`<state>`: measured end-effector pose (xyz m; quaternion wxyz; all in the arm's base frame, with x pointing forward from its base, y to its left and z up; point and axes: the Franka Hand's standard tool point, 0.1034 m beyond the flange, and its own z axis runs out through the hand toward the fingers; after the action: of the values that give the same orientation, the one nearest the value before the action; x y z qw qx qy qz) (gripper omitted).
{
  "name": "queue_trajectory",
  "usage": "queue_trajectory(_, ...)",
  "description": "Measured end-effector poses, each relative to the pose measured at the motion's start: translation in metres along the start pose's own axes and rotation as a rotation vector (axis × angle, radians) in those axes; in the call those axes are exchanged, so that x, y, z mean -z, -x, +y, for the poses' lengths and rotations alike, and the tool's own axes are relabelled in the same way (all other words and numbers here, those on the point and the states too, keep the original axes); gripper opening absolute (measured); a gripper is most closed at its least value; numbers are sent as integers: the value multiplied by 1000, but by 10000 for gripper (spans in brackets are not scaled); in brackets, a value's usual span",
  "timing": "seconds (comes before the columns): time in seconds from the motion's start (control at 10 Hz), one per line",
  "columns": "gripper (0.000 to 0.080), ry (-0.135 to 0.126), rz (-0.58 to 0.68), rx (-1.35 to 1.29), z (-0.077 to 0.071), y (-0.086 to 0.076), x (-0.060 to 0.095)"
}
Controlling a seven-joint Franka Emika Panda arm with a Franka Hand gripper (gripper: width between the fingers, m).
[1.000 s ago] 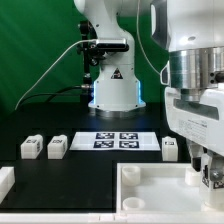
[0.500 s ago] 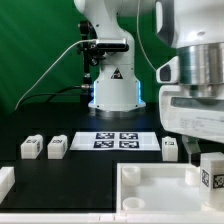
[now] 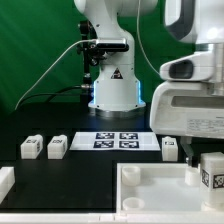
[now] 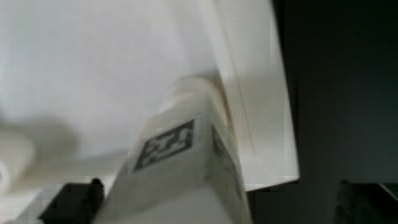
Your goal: Assemble one leg
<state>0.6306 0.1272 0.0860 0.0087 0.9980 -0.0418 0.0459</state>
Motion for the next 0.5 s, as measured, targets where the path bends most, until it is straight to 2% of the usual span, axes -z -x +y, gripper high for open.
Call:
queue_trajectory(0.1, 649, 4, -16, 121, 5, -3, 2)
queue_trajectory(0.3, 649, 1, -10, 71, 3, -2, 1)
queue_trajectory(0.4, 556, 2, -10, 77, 3, -2, 1)
queue_trajectory(0.5, 556, -1, -10, 46, 3, -2, 1)
